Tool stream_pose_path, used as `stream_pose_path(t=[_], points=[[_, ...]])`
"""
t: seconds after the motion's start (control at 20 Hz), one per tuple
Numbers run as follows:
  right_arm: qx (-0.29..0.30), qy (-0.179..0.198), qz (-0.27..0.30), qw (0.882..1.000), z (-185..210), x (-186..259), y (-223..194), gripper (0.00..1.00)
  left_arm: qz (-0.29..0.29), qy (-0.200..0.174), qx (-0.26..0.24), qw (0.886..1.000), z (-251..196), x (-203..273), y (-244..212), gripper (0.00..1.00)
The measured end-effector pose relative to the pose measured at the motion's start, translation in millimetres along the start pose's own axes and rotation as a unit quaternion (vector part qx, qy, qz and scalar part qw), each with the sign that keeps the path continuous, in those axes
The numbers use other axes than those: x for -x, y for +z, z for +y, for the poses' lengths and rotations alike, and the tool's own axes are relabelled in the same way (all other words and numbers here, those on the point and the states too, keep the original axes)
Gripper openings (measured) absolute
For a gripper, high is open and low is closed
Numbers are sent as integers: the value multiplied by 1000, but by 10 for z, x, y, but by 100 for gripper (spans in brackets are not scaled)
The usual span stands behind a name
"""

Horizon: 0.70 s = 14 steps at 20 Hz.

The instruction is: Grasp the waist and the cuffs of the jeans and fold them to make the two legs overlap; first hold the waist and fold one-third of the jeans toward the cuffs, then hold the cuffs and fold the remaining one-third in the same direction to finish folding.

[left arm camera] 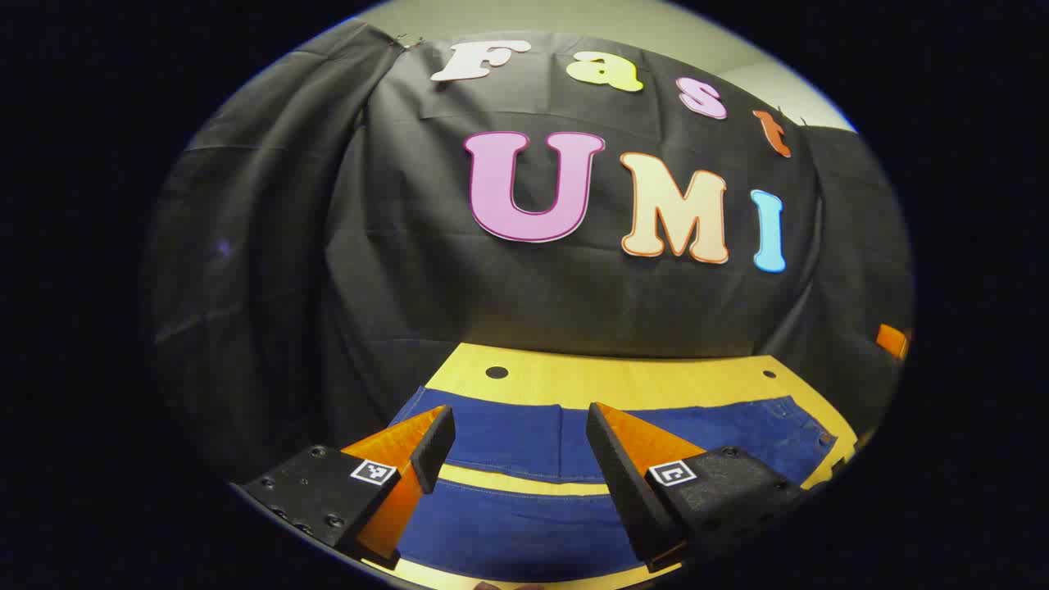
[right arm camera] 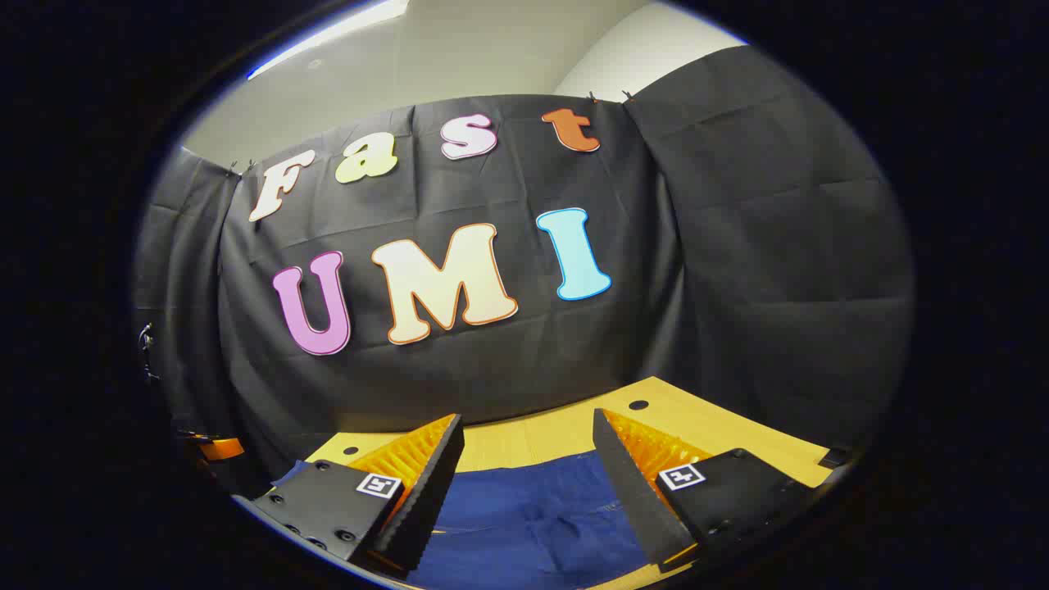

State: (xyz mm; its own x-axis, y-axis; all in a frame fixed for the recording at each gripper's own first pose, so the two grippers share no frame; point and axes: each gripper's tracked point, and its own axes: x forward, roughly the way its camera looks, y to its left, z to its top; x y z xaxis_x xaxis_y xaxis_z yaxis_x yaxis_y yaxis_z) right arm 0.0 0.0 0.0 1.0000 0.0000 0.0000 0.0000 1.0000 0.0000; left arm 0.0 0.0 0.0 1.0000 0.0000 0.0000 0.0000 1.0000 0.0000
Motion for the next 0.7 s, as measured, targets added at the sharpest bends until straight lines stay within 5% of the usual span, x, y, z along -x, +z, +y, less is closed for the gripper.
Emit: stream_pose_path(t=[0.4,0.7], points=[[33,-28,19,999,86,304,-151,98,63,-116,-74,988,54,-24,-469,96],[34,-39,37,998,227,563,-375,98,160,-226,-173,945,108,17,-1013,96]])
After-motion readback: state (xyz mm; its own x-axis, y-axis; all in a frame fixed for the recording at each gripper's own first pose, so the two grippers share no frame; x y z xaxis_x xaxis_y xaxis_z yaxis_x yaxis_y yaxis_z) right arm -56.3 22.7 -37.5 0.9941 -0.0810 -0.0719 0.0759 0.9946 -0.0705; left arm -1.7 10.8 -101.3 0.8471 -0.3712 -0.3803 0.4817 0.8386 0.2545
